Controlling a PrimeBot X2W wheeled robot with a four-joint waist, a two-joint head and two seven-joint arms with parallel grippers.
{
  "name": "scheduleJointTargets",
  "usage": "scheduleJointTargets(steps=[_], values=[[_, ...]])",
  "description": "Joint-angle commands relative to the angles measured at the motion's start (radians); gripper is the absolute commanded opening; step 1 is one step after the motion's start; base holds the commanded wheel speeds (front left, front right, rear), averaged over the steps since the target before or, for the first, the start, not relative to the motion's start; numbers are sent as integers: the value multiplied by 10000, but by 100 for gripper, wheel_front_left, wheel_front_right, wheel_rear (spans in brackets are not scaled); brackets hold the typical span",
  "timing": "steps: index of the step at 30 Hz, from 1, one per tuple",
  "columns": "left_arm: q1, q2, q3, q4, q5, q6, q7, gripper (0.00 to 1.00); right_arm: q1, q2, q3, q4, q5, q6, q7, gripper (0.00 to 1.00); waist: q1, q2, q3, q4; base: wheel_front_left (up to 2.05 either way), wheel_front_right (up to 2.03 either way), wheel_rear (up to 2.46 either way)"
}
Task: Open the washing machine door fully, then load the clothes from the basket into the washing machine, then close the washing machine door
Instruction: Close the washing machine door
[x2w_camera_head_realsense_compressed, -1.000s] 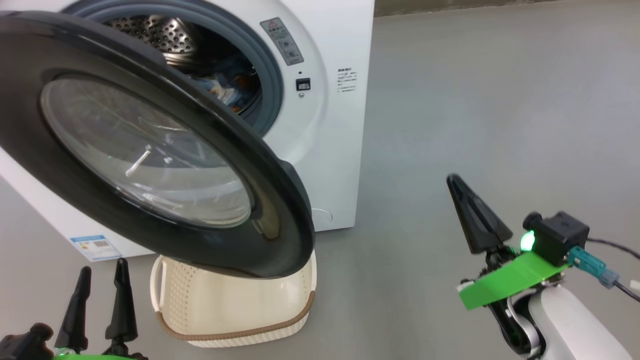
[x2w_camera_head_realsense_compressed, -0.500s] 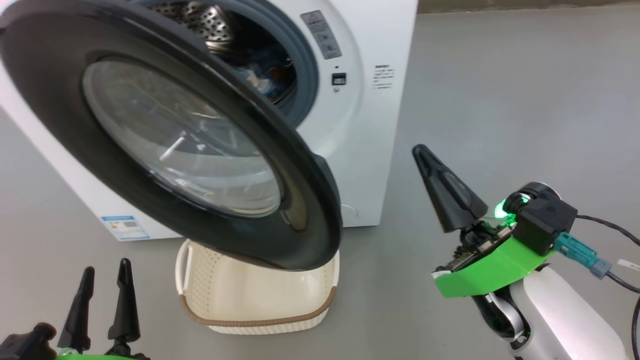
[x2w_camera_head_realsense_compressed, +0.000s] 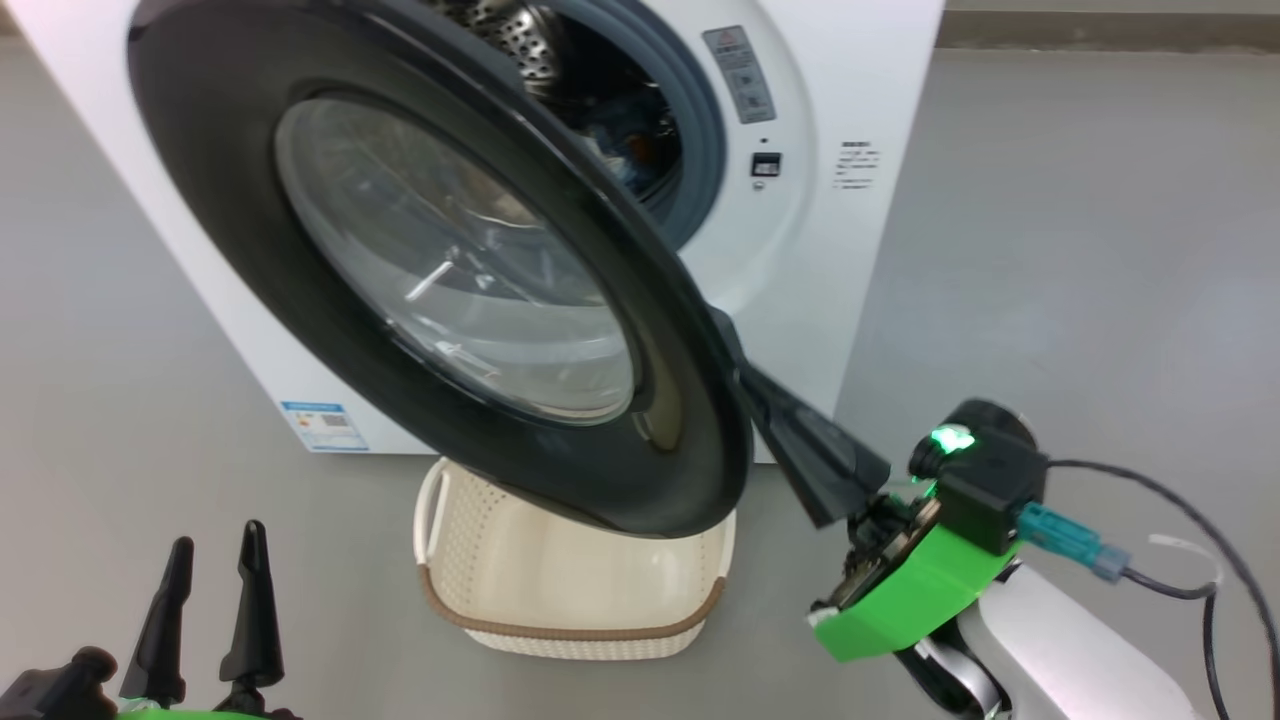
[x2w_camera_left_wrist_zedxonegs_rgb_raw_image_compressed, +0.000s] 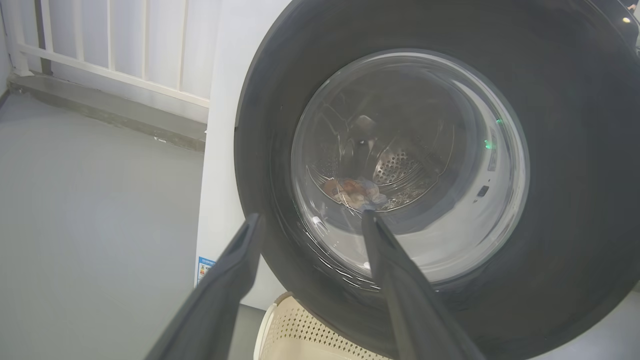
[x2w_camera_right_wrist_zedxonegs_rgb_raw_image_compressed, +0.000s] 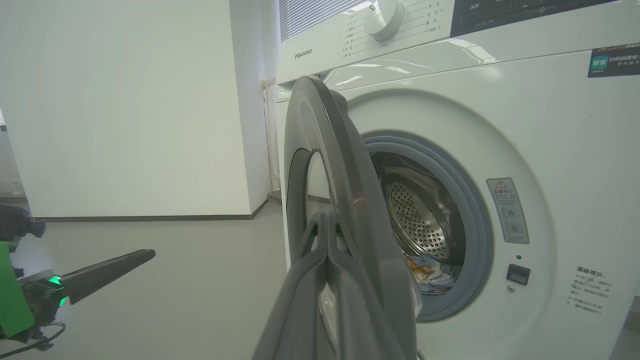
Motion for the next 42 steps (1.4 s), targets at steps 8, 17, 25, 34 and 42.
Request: scheduleJointTargets(steps=[8, 17, 25, 34, 42], values=[[-371, 164, 295, -171, -101, -48, -65, 100, -368, -331, 939, 1070, 788, 46, -80, 0, 0, -1, 159, 692, 0, 0, 0], [-508, 187, 209, -186, -145, -48, -65, 100, -843, -636, 1288, 2151, 1416, 46, -80, 0, 0, -1, 496, 1259, 0, 0, 0], [-608, 214, 204, -191, -180, -48, -65, 100, -974, -806, 1118, 2534, 1545, 46, -80, 0, 0, -1, 723, 1500, 0, 0, 0], [-758, 280, 159, -246, -226, -48, -65, 100, -1030, -926, 613, 2768, 1478, 46, -80, 0, 0, -1, 1098, 1542, 0, 0, 0], [-1079, 415, 70, -346, -271, -48, -65, 100, -1290, -1027, -172, 3095, 1258, 46, -80, 0, 0, -1, 1596, 1589, 0, 0, 0]])
